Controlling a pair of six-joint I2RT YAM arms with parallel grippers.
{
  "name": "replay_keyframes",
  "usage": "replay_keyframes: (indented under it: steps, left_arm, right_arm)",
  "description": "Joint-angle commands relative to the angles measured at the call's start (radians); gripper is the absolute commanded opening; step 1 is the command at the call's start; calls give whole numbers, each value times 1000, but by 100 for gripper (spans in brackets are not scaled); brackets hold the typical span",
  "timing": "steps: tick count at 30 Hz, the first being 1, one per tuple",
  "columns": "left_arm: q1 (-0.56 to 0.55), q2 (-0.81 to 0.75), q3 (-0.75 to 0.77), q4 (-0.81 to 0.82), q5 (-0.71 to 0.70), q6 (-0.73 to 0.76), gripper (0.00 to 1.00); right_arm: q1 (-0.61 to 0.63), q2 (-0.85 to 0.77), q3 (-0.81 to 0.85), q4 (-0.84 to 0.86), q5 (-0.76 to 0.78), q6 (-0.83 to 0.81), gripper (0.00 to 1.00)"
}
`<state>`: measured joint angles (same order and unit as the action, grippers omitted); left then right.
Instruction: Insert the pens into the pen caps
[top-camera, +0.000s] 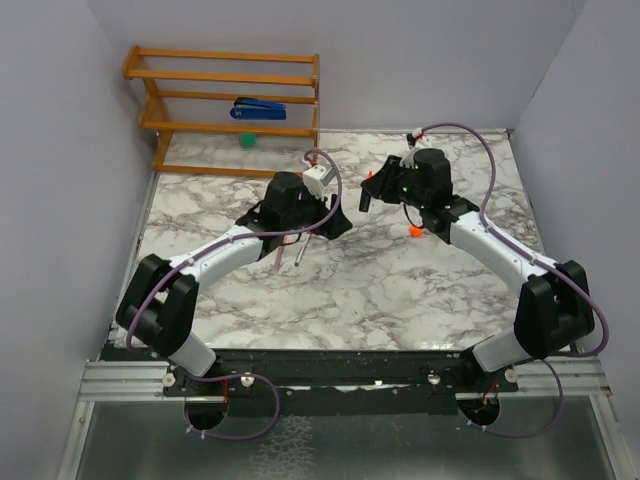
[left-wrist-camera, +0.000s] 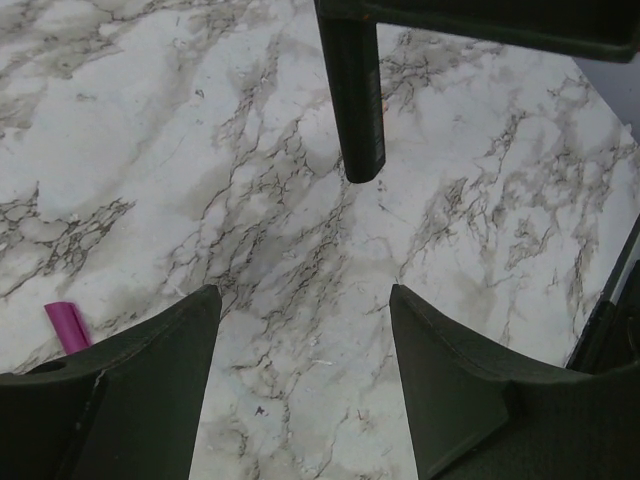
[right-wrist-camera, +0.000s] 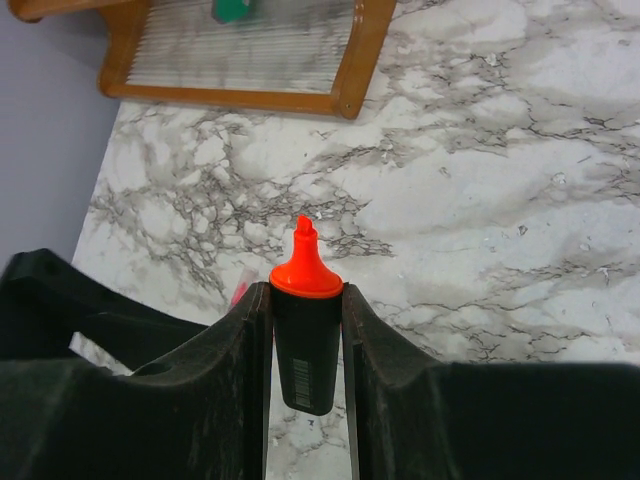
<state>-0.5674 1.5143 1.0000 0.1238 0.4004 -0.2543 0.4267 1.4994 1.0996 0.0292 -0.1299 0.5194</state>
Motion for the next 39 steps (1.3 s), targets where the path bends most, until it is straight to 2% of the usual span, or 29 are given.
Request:
replay_keyframes:
  steps: [1,7,18,28,32,39]
  left_arm:
    - [-25,80,34,100,32,-27,69]
    - [-46,123,82,134,-20,-28,67]
    - [-76,207,168,185,42,-37,65]
    - [-88,242,177,195,31,-25,55]
    - [-89,227,161,195,17,-14,46]
    - [-88,201,137,195,-13,1,45]
  right_arm:
    - [7,-46,-26,58,-40,23,21]
    - [10,-62,-42,65,-69,40,21]
    - [30,-56,-58,83,-86,62,21]
    - [33,-54,-58,83,-82,64,21]
    - [33,-49,-61,91,-87,71,21]
    - [35,-38,-60,94,-91,72,21]
